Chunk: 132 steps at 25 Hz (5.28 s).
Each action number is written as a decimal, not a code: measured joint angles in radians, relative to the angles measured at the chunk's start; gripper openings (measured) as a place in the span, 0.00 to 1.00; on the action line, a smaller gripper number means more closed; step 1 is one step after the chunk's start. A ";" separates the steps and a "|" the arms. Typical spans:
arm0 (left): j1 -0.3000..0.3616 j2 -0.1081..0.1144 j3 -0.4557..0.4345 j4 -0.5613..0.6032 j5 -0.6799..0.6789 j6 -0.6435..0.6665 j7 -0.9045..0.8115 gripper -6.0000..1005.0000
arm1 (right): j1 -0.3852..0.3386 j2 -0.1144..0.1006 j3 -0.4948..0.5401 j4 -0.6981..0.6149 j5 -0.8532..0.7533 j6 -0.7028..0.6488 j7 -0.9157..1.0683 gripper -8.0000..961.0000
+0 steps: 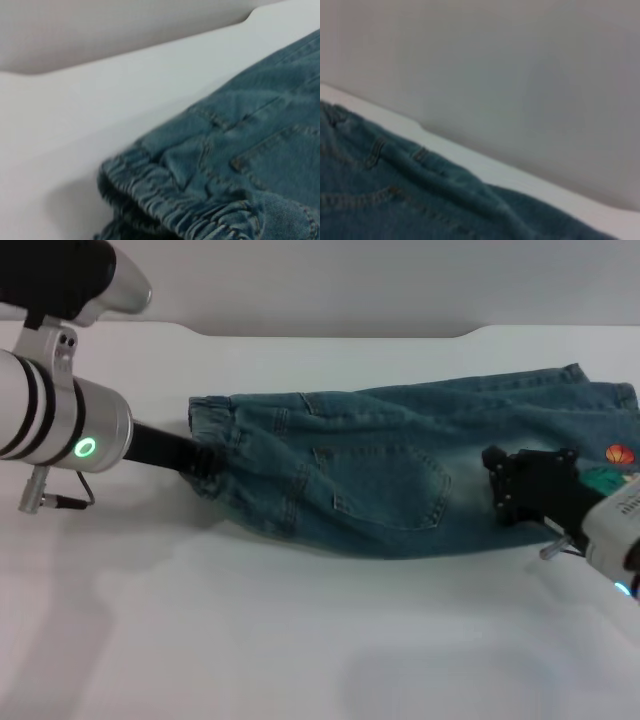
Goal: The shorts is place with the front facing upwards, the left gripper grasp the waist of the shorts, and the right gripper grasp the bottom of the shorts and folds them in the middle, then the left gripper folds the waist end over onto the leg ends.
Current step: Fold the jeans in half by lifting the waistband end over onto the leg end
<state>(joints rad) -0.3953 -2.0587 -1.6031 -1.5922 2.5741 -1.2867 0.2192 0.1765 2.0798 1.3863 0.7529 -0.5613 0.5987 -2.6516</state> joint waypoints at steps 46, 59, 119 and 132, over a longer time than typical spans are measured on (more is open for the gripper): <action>0.064 -0.001 0.026 -0.289 -0.166 0.040 0.060 0.06 | 0.264 0.006 -0.345 -0.157 0.453 -0.192 -0.041 0.01; 0.049 -0.003 0.037 -0.257 -0.171 0.068 0.067 0.06 | 0.204 0.012 -0.240 -0.206 0.492 0.074 -0.232 0.01; -0.018 -0.003 0.045 -0.240 -0.428 0.230 0.278 0.06 | 0.435 0.012 -0.602 -0.252 0.816 -0.022 -0.138 0.01; -0.040 -0.003 0.043 -0.190 -0.478 0.241 0.322 0.06 | 0.525 0.013 -0.702 -0.234 0.872 -0.053 -0.136 0.01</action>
<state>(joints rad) -0.4351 -2.0614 -1.5598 -1.7827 2.0961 -1.0457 0.5413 0.7019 2.0924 0.6844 0.5186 0.3109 0.5454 -2.7880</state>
